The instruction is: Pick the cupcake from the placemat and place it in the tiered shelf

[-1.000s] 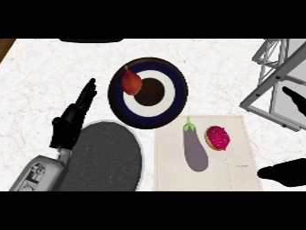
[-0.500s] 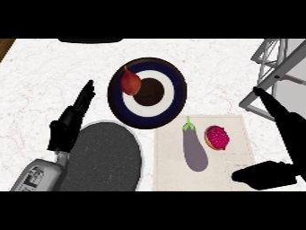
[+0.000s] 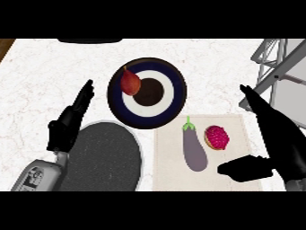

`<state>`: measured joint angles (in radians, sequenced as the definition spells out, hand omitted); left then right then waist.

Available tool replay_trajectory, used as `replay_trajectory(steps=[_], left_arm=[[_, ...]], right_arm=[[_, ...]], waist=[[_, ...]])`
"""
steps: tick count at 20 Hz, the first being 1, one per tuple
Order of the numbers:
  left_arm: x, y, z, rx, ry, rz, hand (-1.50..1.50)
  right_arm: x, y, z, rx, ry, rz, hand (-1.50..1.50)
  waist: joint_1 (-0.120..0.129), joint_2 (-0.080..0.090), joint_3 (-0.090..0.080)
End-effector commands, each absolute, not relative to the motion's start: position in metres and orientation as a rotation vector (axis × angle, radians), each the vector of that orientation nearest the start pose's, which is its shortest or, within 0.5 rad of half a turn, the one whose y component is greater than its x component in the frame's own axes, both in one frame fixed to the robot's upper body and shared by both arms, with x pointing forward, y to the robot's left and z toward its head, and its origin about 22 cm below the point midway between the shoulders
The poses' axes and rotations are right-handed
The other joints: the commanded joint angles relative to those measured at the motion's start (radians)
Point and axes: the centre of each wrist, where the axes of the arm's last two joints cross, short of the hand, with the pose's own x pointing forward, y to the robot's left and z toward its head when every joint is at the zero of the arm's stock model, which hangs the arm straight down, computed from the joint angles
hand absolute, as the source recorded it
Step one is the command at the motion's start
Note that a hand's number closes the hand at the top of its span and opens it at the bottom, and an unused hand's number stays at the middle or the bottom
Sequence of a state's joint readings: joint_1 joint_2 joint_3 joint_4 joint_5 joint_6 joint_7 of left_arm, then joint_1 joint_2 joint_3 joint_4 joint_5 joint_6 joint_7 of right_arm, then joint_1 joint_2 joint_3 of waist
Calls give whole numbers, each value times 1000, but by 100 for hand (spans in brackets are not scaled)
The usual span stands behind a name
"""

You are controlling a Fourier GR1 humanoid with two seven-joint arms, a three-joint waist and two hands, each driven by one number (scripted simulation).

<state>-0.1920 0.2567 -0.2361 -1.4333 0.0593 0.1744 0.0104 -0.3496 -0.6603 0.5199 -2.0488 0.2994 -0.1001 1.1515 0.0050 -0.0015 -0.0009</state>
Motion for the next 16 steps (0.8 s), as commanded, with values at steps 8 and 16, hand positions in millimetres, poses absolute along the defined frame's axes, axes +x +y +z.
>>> replay_trajectory(steps=[8, 16], left_arm=[[282, 219, 2, 125, -1580, -266, 0], [285, 237, 16, 112, -1579, -260, 0]], right_arm=[[230, -170, 159, -763, -1008, 645, -150], [244, -162, 133, -778, -978, 659, -150]], waist=[[-5, 0, 0], [-3, 1, 0]])
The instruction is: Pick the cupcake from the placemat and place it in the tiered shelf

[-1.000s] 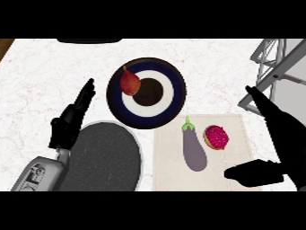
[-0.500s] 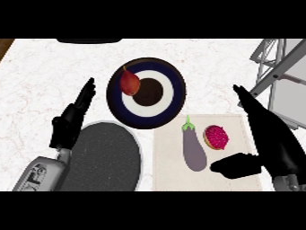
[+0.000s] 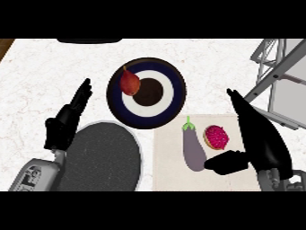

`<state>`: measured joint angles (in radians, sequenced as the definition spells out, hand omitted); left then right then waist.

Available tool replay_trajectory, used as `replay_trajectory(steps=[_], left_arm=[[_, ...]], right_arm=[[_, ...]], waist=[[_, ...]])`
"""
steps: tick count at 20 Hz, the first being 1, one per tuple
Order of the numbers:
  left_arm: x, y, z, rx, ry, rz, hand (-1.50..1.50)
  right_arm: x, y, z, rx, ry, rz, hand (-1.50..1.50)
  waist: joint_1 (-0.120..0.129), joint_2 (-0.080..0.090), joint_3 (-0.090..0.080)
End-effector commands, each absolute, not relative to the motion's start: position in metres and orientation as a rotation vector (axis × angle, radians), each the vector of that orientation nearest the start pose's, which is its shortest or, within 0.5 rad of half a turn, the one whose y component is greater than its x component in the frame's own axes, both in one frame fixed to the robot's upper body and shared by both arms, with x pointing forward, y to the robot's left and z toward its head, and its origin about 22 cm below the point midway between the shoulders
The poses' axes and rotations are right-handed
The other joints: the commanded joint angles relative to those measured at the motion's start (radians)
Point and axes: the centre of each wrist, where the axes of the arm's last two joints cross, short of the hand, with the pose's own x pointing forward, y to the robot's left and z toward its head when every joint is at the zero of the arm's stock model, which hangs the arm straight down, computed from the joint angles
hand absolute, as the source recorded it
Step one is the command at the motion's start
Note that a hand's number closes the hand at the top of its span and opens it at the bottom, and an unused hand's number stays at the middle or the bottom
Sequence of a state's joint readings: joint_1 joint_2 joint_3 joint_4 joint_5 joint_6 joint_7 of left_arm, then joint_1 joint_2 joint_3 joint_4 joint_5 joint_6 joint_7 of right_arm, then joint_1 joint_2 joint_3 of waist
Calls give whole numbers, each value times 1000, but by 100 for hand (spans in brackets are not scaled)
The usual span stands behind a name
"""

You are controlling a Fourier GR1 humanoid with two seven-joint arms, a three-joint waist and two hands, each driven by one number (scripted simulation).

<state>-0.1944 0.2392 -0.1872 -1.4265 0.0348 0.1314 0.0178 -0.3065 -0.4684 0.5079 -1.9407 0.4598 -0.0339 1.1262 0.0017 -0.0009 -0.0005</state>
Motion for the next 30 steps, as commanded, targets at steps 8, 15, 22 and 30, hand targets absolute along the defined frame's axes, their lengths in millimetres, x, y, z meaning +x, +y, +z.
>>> replay_trajectory(steps=[8, 15, 22, 30], left_arm=[[267, 223, 12, 113, -1566, -244, 0], [272, 236, 11, 111, -1582, -265, 0], [271, 230, -1, 108, -1575, -234, 0], [295, 226, 3, 108, -1573, -256, 0]], right_arm=[[235, -168, 110, -784, -920, 693, -150], [247, -158, 88, -810, -900, 714, -150], [268, -175, 94, -804, -883, 702, -150], [247, -163, 63, -774, -892, 708, -150]], waist=[[0, -1, 0], [1, 0, 0], [1, 1, 0], [-4, 1, 0]])
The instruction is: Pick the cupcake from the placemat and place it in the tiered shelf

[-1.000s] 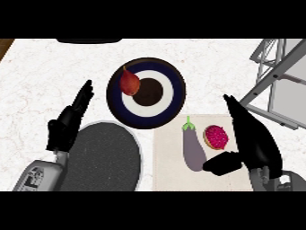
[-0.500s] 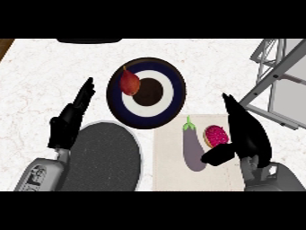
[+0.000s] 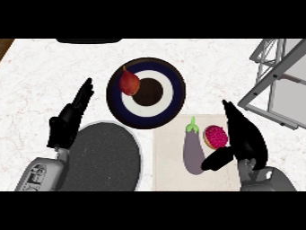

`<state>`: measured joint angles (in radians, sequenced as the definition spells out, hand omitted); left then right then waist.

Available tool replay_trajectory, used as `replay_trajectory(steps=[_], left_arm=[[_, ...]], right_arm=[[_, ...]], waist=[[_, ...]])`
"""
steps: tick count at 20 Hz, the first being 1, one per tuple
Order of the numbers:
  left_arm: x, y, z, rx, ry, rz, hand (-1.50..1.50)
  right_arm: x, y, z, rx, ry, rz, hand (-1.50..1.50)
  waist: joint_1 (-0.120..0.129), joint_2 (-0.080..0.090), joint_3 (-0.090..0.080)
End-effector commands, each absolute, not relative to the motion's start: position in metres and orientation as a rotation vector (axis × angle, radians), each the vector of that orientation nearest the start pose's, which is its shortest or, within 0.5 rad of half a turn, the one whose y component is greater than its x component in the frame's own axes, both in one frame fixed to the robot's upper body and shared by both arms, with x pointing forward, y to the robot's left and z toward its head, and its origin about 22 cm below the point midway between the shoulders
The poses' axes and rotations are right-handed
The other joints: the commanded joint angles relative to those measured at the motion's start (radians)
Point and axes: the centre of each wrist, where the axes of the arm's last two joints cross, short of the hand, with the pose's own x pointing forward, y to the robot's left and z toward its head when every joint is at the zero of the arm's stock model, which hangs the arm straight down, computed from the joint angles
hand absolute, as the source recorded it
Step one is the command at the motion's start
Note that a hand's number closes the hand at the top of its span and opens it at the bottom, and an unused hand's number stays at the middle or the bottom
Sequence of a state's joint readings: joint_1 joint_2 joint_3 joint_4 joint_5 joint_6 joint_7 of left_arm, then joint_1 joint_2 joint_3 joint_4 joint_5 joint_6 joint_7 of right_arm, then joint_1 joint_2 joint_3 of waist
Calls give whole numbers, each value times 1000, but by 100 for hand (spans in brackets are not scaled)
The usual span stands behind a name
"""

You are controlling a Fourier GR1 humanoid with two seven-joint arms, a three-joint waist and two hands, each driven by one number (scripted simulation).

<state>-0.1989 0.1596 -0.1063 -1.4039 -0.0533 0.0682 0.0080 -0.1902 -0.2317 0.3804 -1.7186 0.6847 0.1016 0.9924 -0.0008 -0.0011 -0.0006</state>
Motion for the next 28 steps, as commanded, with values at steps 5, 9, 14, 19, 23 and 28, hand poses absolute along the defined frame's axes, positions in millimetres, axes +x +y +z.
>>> replay_trajectory(steps=[5, 9, 14, 19, 23, 28], left_arm=[[281, 216, 8, 122, -1585, -265, 0], [284, 228, 16, 107, -1569, -258, 0], [278, 213, 24, 97, -1573, -253, 0], [288, 226, 17, 105, -1573, -266, 0], [284, 222, 12, 97, -1559, -238, 0], [280, 231, 6, 143, -1542, -226, 0]], right_arm=[[252, -153, 63, -760, -869, 737, -150], [246, -170, 44, -749, -843, 801, 150], [248, -166, 32, -811, -889, 877, 150], [237, -209, 52, -743, -1005, 1044, 150], [209, -200, 60, -436, -1201, 1498, 150], [188, -224, 80, -185, -1352, 1734, 150]], waist=[[1, 1, 1], [0, 1, 1], [3, 0, 1], [-8, 0, 1], [-17, -18, 8], [-53, -21, 11]])
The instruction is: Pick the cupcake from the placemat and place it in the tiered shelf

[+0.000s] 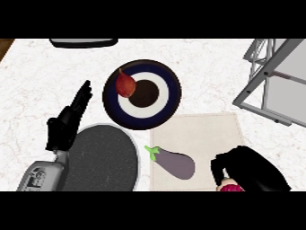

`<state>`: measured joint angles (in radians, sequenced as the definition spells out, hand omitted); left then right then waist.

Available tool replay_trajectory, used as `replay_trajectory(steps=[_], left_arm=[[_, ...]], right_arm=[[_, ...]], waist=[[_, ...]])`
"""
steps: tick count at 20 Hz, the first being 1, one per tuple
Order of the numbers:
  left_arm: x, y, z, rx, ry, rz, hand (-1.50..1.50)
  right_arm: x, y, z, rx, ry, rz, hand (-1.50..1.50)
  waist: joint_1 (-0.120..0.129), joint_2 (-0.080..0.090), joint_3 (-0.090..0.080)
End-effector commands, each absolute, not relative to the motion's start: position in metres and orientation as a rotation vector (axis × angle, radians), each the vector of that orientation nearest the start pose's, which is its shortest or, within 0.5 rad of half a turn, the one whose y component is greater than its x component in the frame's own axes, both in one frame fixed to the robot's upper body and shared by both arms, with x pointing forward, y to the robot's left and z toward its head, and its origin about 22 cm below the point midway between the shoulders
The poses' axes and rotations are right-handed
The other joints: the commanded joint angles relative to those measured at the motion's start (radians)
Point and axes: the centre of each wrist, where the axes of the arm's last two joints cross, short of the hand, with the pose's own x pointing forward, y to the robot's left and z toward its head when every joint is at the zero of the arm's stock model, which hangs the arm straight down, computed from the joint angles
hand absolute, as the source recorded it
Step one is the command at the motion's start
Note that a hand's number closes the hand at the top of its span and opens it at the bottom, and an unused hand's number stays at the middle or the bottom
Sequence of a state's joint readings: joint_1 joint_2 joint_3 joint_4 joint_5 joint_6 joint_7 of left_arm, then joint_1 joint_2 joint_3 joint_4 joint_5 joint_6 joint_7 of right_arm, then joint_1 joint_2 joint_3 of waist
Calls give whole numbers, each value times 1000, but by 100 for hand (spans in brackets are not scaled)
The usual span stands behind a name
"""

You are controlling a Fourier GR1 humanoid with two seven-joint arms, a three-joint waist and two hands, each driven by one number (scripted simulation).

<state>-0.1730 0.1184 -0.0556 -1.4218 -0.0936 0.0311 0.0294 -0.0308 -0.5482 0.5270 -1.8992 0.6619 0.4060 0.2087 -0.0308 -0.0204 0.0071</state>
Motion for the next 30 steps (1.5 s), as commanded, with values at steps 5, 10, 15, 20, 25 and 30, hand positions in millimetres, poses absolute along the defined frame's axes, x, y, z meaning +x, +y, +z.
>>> replay_trajectory(steps=[5, 10, 15, 20, 25, 30], left_arm=[[276, 241, 6, 166, -1540, -186, 0], [275, 255, 13, 200, -1558, -175, 0], [268, 249, 3, 195, -1542, -162, 0], [266, 240, 6, 182, -1564, -193, 0], [271, 238, 13, 158, -1566, -202, 0], [279, 217, 14, 132, -1573, -245, 0]], right_arm=[[182, -263, 101, 56, -1556, 1636, 150], [188, -312, 122, 183, -1722, 1489, 150], [197, -382, 159, 173, -1859, 1343, 150], [195, -460, 214, 1, -1985, 1226, 150], [178, -518, 255, -75, -2073, 1035, 150], [168, -549, 304, -208, -2126, 933, 150]], waist=[[-57, 6, 4], [-74, 2, 3], [-88, 4, -2], [-61, 4, -3], [-24, 11, -4], [15, 21, -5]])
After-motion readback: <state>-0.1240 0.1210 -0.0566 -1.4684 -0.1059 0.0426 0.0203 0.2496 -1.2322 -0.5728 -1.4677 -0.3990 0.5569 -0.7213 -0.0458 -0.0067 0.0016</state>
